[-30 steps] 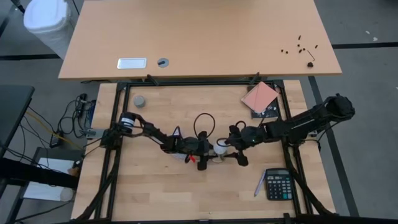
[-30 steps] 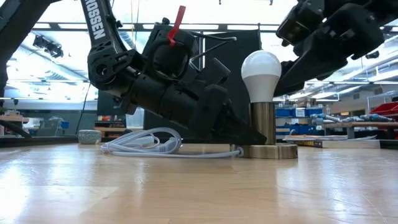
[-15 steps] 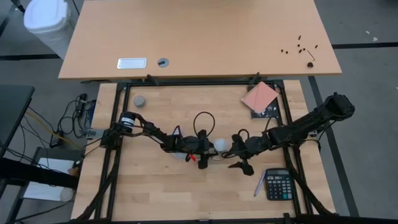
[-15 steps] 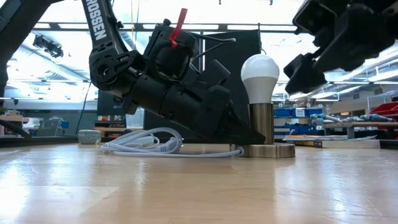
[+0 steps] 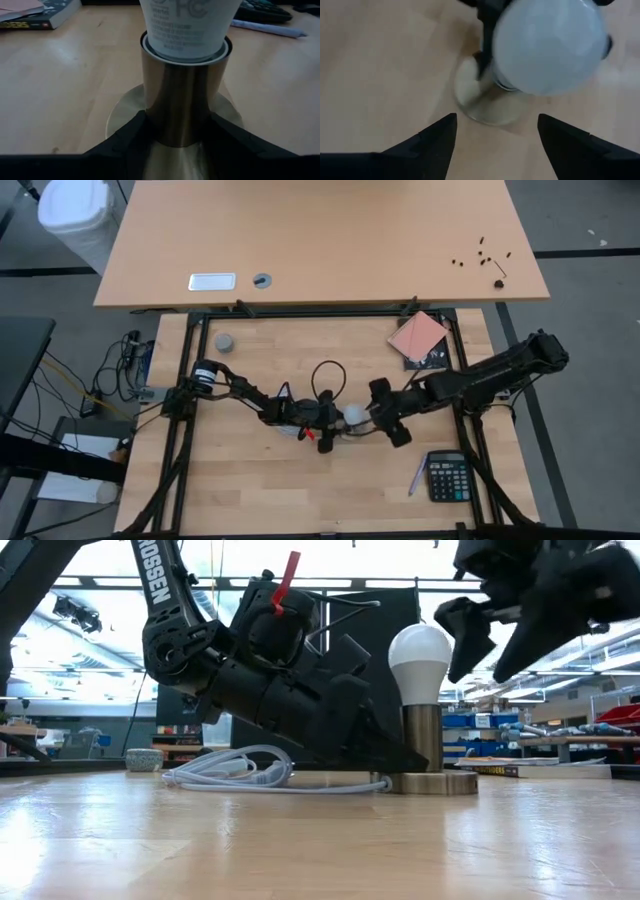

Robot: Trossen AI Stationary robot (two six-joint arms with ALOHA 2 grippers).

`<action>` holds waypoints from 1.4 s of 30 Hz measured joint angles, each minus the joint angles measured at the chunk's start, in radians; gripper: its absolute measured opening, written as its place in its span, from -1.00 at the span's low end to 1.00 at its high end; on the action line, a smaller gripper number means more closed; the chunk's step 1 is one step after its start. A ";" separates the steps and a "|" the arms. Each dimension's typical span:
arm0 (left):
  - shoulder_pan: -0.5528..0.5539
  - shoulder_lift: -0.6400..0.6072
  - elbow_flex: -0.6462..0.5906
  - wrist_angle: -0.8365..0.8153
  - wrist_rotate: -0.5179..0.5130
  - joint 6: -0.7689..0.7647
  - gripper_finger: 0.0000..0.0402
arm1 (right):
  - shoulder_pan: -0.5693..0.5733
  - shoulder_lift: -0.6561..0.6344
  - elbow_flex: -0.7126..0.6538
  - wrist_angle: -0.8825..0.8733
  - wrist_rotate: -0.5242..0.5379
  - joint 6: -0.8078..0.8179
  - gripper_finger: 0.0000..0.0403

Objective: Screw lightbulb
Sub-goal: Insert the lightbulb into the lamp

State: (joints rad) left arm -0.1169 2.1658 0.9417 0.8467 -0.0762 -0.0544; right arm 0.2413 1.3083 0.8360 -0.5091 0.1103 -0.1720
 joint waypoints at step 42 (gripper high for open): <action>-0.001 0.000 0.000 0.005 0.231 0.071 -0.04 | -0.004 0.409 0.513 -0.339 -0.100 -0.487 0.75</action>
State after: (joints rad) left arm -0.1180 2.1662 0.9417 0.8516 0.1551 0.0162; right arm 0.2375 1.7168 1.3492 -0.8479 0.0100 -0.6586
